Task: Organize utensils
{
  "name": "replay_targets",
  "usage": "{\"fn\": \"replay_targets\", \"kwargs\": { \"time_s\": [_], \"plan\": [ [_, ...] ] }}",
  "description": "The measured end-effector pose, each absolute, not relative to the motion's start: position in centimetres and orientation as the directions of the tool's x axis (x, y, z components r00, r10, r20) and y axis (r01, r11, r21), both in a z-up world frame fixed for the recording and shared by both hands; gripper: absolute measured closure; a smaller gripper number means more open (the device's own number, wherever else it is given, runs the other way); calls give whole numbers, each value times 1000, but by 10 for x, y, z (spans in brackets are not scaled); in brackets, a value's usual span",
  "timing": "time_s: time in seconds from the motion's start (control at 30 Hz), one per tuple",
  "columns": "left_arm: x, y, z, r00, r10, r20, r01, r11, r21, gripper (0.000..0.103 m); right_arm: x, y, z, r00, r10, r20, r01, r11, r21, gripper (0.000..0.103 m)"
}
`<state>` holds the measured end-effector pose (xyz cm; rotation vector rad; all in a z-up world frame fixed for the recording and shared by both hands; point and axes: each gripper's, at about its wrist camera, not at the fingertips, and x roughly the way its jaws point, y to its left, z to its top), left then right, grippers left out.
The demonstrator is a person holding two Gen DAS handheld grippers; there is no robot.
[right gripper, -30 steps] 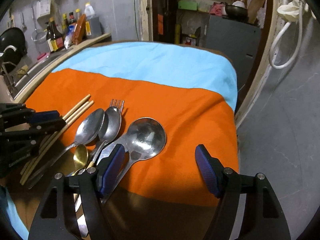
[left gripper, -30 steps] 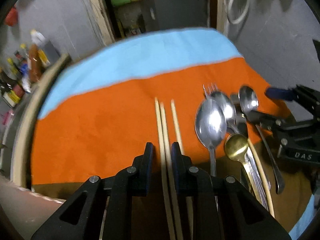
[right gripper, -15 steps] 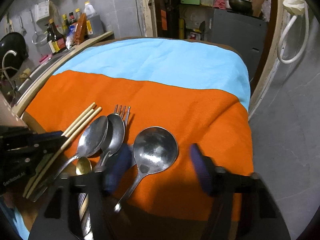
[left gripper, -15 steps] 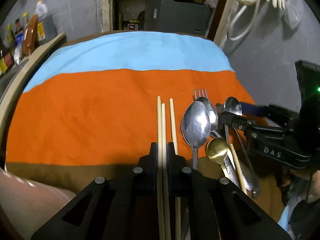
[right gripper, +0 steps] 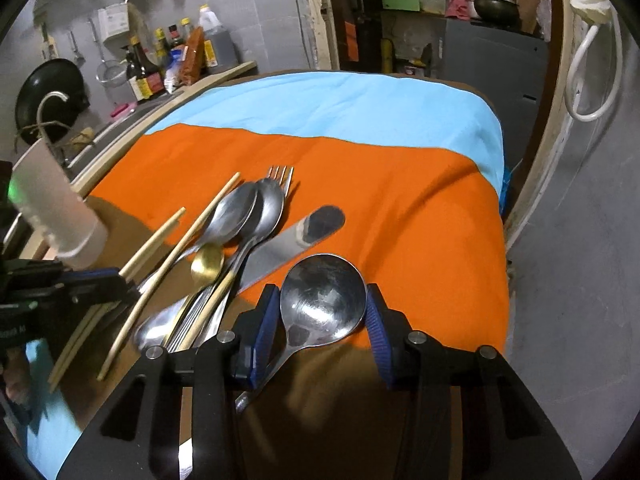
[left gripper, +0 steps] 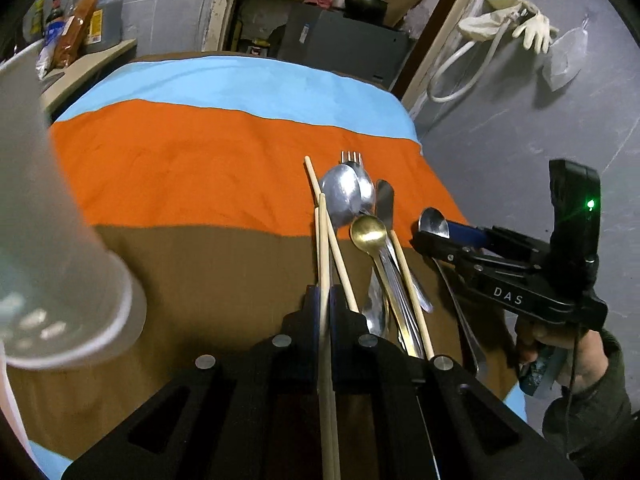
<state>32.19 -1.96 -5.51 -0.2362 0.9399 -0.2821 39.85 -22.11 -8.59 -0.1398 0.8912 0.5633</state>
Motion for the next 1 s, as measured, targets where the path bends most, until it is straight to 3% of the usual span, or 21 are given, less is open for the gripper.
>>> {"fn": "replay_targets", "kwargs": {
  "time_s": [0.43,0.73,1.0],
  "plan": [
    [309,-3,-62,550,-348,-759,123,933,-338,101,388,-219,-88,509,401,-762,-520,848,98,62],
    [285,5,-55,634,-442,-634,193,885,-424,101,378,-228,-82,546,436,-716,-514,849,125,63],
    [290,7,-69,579,-421,-698,137,894,-426,100,369,-221,-84,542,433,-721,-532,840,104,63]
  ]
}}
